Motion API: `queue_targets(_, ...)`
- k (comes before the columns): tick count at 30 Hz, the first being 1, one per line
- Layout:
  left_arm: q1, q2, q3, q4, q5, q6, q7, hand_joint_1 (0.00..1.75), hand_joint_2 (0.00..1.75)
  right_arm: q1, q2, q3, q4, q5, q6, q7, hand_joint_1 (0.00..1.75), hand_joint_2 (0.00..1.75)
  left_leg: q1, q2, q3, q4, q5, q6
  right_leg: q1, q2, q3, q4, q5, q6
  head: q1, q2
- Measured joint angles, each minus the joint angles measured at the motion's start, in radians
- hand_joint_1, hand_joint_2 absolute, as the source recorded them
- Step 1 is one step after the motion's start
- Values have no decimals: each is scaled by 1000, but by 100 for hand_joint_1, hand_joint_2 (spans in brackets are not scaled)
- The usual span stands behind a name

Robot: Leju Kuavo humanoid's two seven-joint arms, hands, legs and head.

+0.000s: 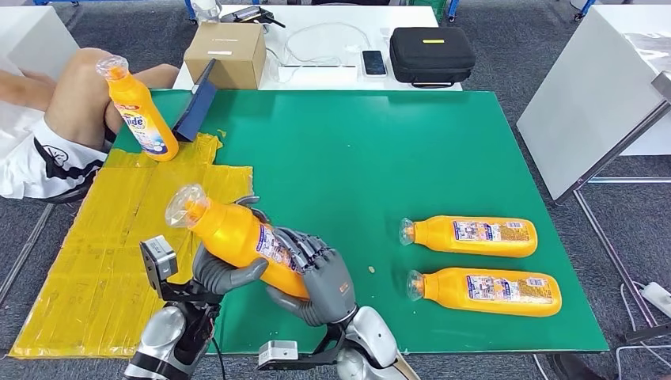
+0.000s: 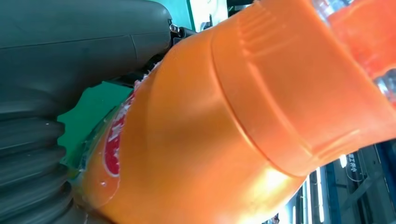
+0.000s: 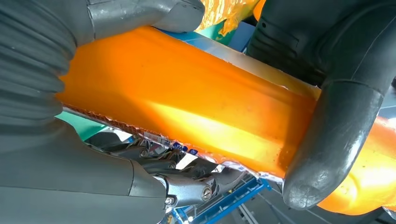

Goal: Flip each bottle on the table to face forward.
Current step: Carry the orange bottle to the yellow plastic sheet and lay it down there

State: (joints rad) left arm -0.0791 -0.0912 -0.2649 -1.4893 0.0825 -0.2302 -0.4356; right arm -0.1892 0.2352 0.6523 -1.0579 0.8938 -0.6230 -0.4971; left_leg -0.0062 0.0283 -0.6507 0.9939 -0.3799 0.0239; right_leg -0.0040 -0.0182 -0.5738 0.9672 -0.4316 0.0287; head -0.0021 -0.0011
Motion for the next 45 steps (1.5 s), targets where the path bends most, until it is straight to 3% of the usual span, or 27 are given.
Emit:
queue_targets(15, 3, -3, -2, -3, -13, 19, -13, 175, 175, 8, 0, 6, -2, -12, -43, -7, 175, 175, 0, 0, 0, 0, 0, 0, 0, 0, 0, 0, 0, 0, 0, 0)
queue_targets(16, 5, -4, -4, -7, -20, 25, -16, 175, 175, 14, -1, 5, -11, -18, -47, -9, 156, 175, 0, 0, 0, 0, 0, 0, 0, 0, 0, 0, 0, 0, 0, 0)
queue_targets(19, 7, -9, -12, -20, -35, 39, -23, 175, 175, 33, -6, 2, -43, -34, -51, -18, 26, 175, 0, 0, -1, 0, 0, 0, 0, 0, 1, 0, 0, 0, 0, 0)
queue_targets(20, 7, -10, -15, -24, -41, 43, -25, 175, 175, 39, -8, 0, -53, -40, -51, -22, 1, 175, 0, 0, -1, 0, 0, 0, 0, 0, 1, 0, 0, 0, 0, 0)
queue_targets(34, 7, -11, -44, -52, -93, 90, -38, 175, 175, 123, -20, -33, -266, -215, 25, -99, 0, 175, 0, 0, -2, 0, 0, 0, 0, 0, 1, 0, 0, 0, 0, 0)
queue_targets(41, 24, -11, -39, -79, -180, 200, -44, 175, 175, 167, -23, -69, -394, -338, 112, -73, 0, 175, 0, 0, -2, 0, 0, 0, 0, 0, 1, 0, 0, 0, 0, 0)
queue_targets(42, 30, -11, -35, -84, -195, 218, -44, 175, 175, 175, -23, -76, -414, -362, 132, -66, 0, 131, 0, 0, -2, 0, 0, 0, 0, 0, 1, 0, 0, 0, 0, 0)
queue_targets(45, 44, -12, -22, -97, -230, 261, -46, 175, 175, 194, -23, -95, -464, -416, 180, -49, 0, 131, 0, 0, -2, 0, 0, 0, 0, 0, 1, 0, 0, 0, 0, 0)
